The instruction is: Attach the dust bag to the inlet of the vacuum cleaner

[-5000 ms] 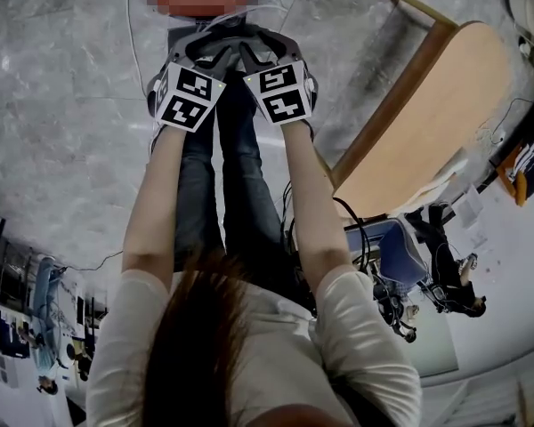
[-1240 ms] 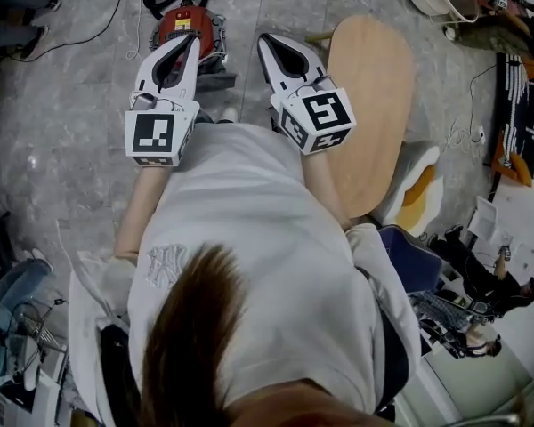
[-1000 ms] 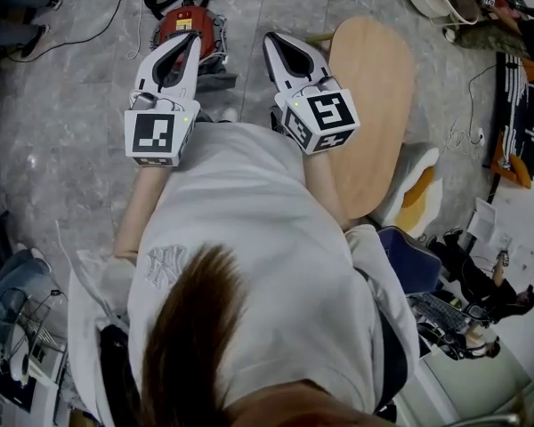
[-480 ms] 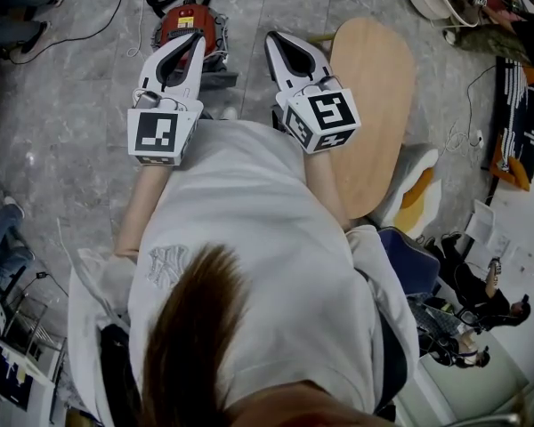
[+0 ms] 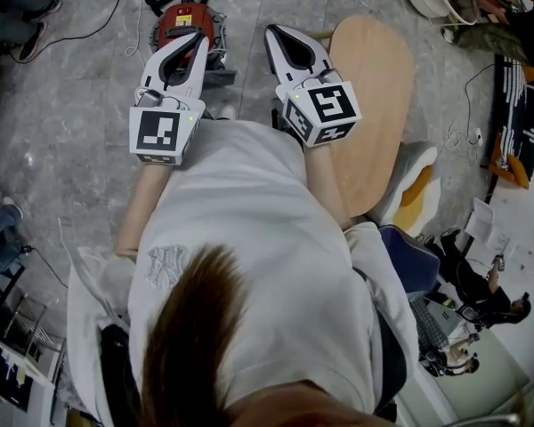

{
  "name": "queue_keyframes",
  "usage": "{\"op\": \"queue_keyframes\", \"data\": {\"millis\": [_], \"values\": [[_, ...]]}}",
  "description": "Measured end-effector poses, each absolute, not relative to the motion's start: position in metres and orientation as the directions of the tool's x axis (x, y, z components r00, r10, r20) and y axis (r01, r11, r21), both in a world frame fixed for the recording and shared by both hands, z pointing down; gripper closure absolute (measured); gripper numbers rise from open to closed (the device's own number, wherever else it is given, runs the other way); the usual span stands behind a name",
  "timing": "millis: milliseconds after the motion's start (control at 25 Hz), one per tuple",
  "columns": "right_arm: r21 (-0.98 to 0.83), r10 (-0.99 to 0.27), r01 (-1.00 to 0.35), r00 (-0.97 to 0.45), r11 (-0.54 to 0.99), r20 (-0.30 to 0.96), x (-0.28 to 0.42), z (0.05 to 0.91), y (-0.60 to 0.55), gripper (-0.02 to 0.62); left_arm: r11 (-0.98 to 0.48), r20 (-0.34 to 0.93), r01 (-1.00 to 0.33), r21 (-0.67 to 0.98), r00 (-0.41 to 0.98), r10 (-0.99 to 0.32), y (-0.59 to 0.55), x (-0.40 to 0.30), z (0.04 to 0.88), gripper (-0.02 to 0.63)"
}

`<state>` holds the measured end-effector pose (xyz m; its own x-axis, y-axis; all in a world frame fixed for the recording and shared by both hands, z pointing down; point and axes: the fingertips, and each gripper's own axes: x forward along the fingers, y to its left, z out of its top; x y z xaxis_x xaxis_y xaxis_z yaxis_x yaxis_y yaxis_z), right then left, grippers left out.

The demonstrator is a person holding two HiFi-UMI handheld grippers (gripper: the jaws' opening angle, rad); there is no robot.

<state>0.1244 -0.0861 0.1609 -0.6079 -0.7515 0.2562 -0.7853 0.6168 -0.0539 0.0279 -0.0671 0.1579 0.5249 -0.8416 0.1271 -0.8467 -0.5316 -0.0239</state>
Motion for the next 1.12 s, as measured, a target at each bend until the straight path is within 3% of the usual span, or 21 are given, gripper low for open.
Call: {"op": "queue_keyframes", "data": {"millis": [1120], "values": [[-0.062, -0.748, -0.787, -0.604, 0.613, 0.273, 0.141, 0.168, -0.060, 0.594, -0.527, 0.143, -0.849, -0.016, 0.520, -0.842, -0.041, 0.034, 0.159, 0.588]]}}
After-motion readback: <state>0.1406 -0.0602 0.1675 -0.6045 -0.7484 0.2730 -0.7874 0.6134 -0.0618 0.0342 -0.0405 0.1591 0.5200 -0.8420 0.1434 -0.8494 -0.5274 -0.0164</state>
